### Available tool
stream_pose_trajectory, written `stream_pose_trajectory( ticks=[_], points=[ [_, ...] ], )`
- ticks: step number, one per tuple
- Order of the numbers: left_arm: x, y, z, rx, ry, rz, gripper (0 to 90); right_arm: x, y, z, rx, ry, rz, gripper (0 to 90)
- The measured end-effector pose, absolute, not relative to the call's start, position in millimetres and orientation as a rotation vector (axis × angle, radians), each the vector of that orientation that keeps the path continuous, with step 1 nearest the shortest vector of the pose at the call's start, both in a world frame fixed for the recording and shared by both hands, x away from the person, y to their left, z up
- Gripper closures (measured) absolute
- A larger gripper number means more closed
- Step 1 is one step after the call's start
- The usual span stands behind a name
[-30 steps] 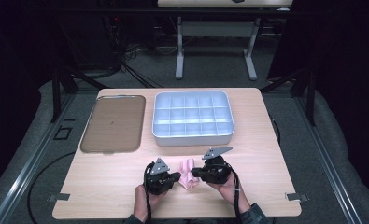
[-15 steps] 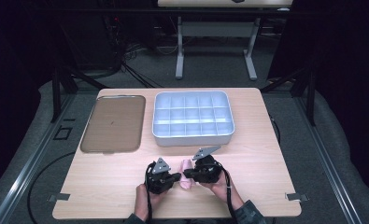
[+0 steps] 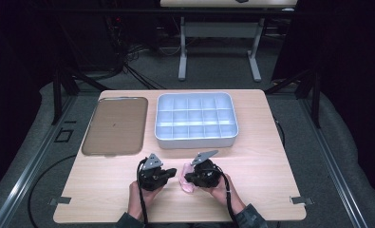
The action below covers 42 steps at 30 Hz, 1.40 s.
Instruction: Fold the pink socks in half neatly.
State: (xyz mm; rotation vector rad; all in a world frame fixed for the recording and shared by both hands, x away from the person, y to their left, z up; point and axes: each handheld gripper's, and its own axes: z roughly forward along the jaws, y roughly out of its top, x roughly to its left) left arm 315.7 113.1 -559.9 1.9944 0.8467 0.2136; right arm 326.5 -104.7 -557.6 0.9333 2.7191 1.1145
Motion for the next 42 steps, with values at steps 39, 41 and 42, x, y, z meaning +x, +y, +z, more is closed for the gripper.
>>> stream_pose_trajectory(
  ticks=[39,41,42],
  points=[
    [343.4,70.3,-571.8,2.069,0.788,0.226,89.7,304.3,-102.1,-558.2,0.874,2.689,1.009,81.5],
    [342.8,71.3,-569.2,2.055,0.788,0.222,89.7,304.1,-101.9,-559.0,0.878,2.684,1.014,82.0],
    [341.9,71.9,-567.5,2.044,0.780,0.221,89.6,303.9,-101.8,-559.0,0.884,2.686,1.011,82.0]
  ],
)
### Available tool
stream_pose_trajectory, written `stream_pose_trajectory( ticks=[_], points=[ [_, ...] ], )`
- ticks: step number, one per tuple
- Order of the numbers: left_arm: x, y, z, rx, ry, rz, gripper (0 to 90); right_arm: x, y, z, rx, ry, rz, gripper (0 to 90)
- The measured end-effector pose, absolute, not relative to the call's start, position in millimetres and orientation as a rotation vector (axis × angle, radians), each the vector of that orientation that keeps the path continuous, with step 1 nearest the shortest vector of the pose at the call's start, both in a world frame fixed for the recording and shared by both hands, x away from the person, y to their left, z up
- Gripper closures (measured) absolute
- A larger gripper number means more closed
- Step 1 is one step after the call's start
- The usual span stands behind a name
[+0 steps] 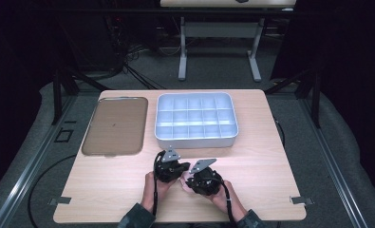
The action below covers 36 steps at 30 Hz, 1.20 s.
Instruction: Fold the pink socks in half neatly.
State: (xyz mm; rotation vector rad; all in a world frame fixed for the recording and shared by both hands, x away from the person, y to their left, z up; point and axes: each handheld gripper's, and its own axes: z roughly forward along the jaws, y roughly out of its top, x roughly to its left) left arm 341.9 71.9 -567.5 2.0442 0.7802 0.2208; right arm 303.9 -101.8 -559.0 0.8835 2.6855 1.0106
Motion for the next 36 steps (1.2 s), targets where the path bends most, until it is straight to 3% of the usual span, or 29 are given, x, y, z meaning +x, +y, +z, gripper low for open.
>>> stream_pose_trajectory(
  ticks=[23,32,36],
  points=[
    [338.7,71.7,-578.3,2.042,0.787,0.233,89.8,294.9,-104.5,-556.0,0.886,2.655,1.017,77.9],
    [338.5,72.9,-580.0,2.034,0.783,0.233,89.9,296.1,-110.9,-563.0,0.898,2.669,1.055,81.0],
    [338.6,73.3,-580.4,2.031,0.780,0.233,89.9,296.4,-111.2,-562.3,0.888,2.685,1.062,76.9]
  ],
)
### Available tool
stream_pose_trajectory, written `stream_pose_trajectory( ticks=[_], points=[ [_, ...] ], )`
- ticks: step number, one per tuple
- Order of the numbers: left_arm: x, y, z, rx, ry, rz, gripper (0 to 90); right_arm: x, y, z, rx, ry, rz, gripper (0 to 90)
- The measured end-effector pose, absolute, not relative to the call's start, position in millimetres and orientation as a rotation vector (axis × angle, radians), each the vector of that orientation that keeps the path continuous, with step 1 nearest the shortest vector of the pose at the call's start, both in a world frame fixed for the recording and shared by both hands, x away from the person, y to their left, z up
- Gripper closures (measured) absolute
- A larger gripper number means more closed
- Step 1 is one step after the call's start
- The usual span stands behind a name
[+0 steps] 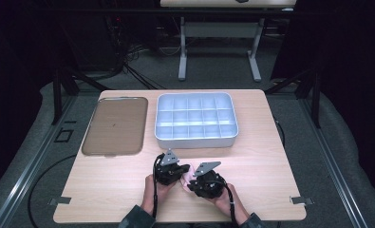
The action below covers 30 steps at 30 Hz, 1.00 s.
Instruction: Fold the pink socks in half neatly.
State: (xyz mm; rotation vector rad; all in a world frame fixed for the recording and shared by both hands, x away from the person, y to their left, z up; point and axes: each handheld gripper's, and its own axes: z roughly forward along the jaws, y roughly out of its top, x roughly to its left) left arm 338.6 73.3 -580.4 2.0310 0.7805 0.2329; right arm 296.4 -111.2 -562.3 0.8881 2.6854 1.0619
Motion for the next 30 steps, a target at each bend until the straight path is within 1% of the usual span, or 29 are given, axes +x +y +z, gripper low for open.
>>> stream_pose_trajectory(
  ticks=[2,6,8,11,13,15,18,21,25,30],
  points=[
    [338.2,73.4,-580.5,2.035,0.777,0.241,89.9,301.5,-119.2,-559.3,0.893,2.743,1.130,73.9],
    [337.7,72.9,-581.0,2.030,0.779,0.241,89.9,313.3,-141.6,-551.1,1.001,2.755,1.248,71.2],
    [337.7,72.8,-581.1,2.031,0.779,0.243,89.9,319.6,-147.5,-547.9,1.106,2.687,1.270,66.8],
    [337.2,72.8,-581.4,2.027,0.781,0.246,89.9,329.0,-141.7,-547.9,1.216,2.672,1.178,59.2],
    [336.9,73.2,-581.5,2.028,0.779,0.253,89.9,334.3,-133.3,-551.5,1.278,2.668,1.144,57.6],
    [335.9,72.6,-581.8,2.023,0.783,0.254,89.9,339.0,-126.6,-554.5,1.307,2.682,1.108,53.4],
    [335.8,72.9,-581.8,2.026,0.780,0.262,89.9,340.9,-118.3,-557.0,1.316,2.677,1.068,49.6],
    [335.6,72.8,-581.8,2.028,0.773,0.262,89.9,341.0,-114.5,-559.0,1.321,2.682,1.007,48.0],
    [335.9,74.5,-582.3,2.021,0.774,0.245,89.8,337.2,-108.1,-559.7,1.310,2.701,0.913,48.5],
    [336.4,75.2,-582.3,2.023,0.773,0.242,89.8,339.6,-109.3,-560.2,1.311,2.738,0.906,54.0]
  ],
)
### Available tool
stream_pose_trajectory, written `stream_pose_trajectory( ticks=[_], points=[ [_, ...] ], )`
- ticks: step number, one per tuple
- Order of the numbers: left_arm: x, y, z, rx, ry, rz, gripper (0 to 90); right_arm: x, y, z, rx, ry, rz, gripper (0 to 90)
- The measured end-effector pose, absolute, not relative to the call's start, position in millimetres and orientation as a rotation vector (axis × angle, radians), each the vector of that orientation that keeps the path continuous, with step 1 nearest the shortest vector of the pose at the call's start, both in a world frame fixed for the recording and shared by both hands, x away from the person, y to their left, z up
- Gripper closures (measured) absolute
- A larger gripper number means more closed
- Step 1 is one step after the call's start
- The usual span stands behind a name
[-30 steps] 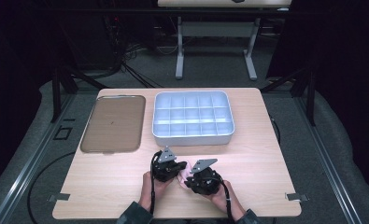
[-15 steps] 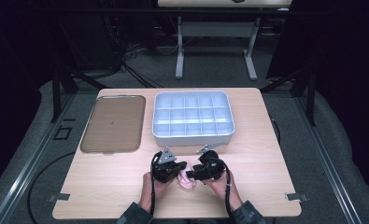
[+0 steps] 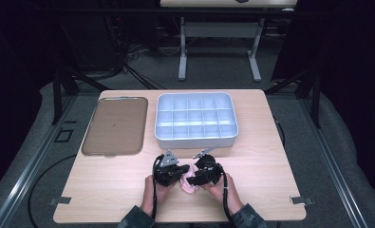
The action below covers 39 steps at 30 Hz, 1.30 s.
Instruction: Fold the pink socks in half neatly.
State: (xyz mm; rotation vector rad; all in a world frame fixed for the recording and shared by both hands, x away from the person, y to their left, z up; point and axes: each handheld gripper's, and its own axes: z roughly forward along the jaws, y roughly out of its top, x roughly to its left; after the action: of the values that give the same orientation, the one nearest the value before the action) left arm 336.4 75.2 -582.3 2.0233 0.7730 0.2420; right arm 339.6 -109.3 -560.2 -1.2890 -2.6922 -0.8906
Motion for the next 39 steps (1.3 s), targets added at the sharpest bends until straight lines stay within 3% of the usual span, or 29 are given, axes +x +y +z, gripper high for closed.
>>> stream_pose_trajectory(
  ticks=[18,29,33,39],
  points=[
    [337.2,76.7,-582.7,2.014,0.778,0.223,89.7,342.2,-115.7,-564.4,-1.266,-2.594,-0.937,70.6],
    [340.0,80.6,-581.7,1.997,0.784,0.183,89.0,342.9,-119.2,-566.7,-1.262,-2.559,-0.983,75.2],
    [340.8,83.2,-580.3,1.978,0.792,0.175,83.3,344.4,-120.0,-566.4,-1.241,-2.564,-0.977,75.7],
    [341.5,88.7,-575.9,1.962,0.834,0.196,62.2,344.1,-120.0,-565.7,-1.235,-2.575,-0.975,76.1]
  ],
)
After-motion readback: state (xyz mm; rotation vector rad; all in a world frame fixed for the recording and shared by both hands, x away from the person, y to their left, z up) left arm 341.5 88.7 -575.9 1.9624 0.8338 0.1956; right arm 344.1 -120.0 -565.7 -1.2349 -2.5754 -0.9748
